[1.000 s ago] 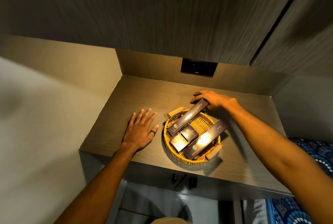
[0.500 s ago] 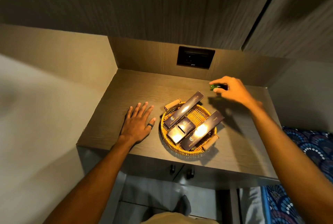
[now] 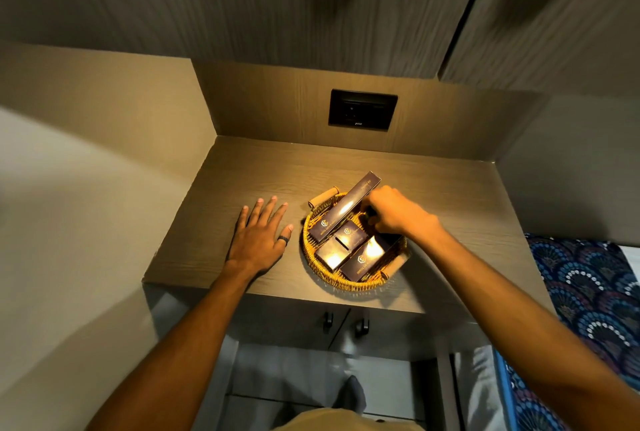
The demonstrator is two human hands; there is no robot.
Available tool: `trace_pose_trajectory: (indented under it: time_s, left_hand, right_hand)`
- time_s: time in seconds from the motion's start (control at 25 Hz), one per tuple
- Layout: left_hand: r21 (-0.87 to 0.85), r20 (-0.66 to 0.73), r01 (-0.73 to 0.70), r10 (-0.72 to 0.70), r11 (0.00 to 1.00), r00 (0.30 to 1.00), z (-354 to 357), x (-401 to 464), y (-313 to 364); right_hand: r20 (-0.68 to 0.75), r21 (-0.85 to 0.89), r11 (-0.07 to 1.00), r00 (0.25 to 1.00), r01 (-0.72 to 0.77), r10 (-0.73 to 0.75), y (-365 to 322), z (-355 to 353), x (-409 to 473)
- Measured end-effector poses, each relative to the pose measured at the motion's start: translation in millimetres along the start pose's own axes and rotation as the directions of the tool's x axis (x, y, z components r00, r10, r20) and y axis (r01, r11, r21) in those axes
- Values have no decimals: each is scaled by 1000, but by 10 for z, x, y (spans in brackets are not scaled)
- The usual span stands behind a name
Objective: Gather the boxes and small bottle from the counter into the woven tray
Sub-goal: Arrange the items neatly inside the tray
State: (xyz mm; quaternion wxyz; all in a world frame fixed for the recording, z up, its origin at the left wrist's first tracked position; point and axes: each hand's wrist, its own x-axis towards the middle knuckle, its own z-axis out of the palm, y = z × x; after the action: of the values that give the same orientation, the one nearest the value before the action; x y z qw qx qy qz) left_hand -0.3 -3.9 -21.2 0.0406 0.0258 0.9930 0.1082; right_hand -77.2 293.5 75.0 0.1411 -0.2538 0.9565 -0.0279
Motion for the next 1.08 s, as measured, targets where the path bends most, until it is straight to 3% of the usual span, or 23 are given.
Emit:
trace_pose_trajectory:
  time_s: [0.28, 0.4, 0.52, 0.64, 0.76, 0.92, 1.08]
  left_hand:
    - [-16, -6, -5, 4, 1000, 1000, -19, -8, 7]
    - [-15, -1, -10, 10, 1000, 1000, -39, -1, 3]
    - [-36, 13, -3, 4, 999, 1000, -44, 17, 8]
    - [-205, -78, -23, 7, 978, 997, -97, 79, 69]
    - [-301, -135, -184, 149, 936, 980, -260, 322, 285]
    - [-132, -61, -420, 416, 898, 907, -426, 653, 558]
    - [2, -1, -455, 455, 890, 890, -406, 705, 585]
  right_hand:
    - [-2, 89, 995, 999, -39, 40, -20, -113, -129]
    - [-131, 113, 989, 985, -94, 109, -75, -218, -362]
    - [-330, 275, 942, 902, -191, 279, -262, -49, -686]
    - [-382, 435, 851, 795, -295, 471, -569, 353, -964]
    - [-395, 411, 813, 724, -411, 566, -826, 684, -1065]
    - [-300, 395, 774, 728, -494, 617, -899, 864, -1003]
    - [-326, 378, 814, 759, -442, 563, -714, 893, -1014]
